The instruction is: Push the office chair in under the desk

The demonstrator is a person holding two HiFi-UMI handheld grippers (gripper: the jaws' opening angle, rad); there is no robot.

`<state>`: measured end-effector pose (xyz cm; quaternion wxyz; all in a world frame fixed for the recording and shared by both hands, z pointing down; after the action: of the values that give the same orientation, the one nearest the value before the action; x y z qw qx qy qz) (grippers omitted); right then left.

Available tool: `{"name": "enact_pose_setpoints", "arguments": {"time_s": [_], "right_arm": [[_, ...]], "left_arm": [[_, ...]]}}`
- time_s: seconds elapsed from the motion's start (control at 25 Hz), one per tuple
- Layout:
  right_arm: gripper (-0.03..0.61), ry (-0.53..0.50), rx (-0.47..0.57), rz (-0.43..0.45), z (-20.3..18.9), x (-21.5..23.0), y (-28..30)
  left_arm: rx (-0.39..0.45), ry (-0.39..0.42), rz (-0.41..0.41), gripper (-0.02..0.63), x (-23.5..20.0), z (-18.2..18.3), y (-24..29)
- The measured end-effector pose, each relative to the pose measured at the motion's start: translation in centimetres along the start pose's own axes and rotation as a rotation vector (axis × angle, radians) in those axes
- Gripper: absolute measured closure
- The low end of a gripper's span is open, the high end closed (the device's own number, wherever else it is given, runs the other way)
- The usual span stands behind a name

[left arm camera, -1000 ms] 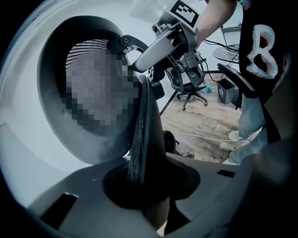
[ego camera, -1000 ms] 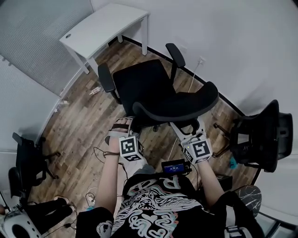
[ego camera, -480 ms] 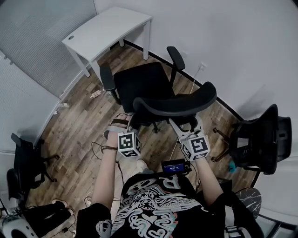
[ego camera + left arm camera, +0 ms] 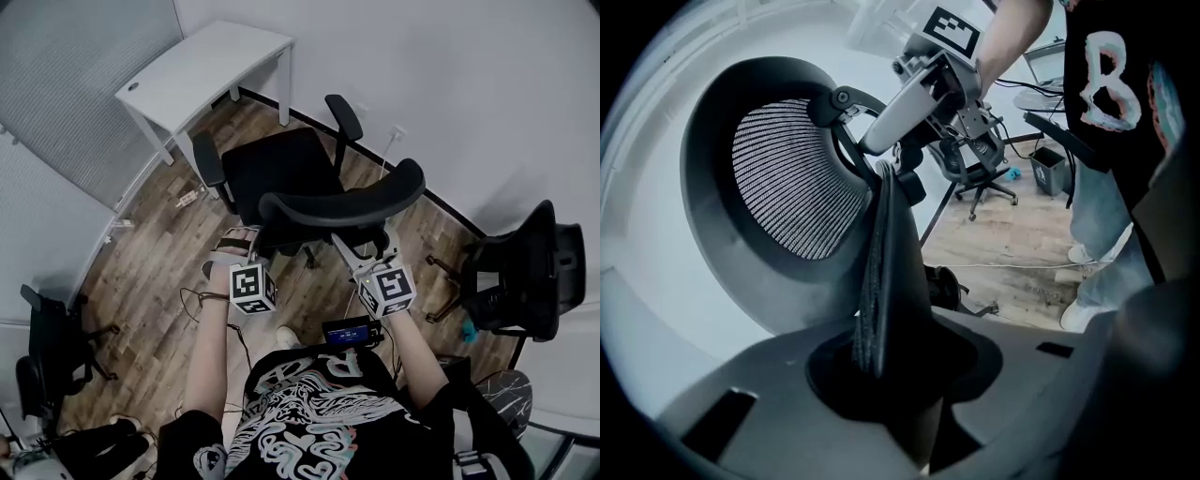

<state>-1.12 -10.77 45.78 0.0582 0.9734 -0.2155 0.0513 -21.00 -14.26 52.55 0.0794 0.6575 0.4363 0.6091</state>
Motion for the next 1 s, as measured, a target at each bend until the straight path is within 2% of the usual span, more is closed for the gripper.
{"name": "enact_pose_setpoints", "arguments": {"time_s": [1.0], "right_arm": [[0.252,-0.013,0.008,0.016,0.3,-0.1,4.0]], "left_arm": [[0.013,0.024,0.018,0.494,-2.4,-3.2,1.5]]}}
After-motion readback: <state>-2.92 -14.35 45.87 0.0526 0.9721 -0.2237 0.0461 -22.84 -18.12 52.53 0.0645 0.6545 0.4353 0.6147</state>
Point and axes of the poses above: the fingertips, and each gripper's own axes: y forward along the fingers, x to its right, z out of its top, the point moved 7 cm from there along -y, backward along the fingers, and after that the axes turned 11 degrees about y, right-handed, at the moved point
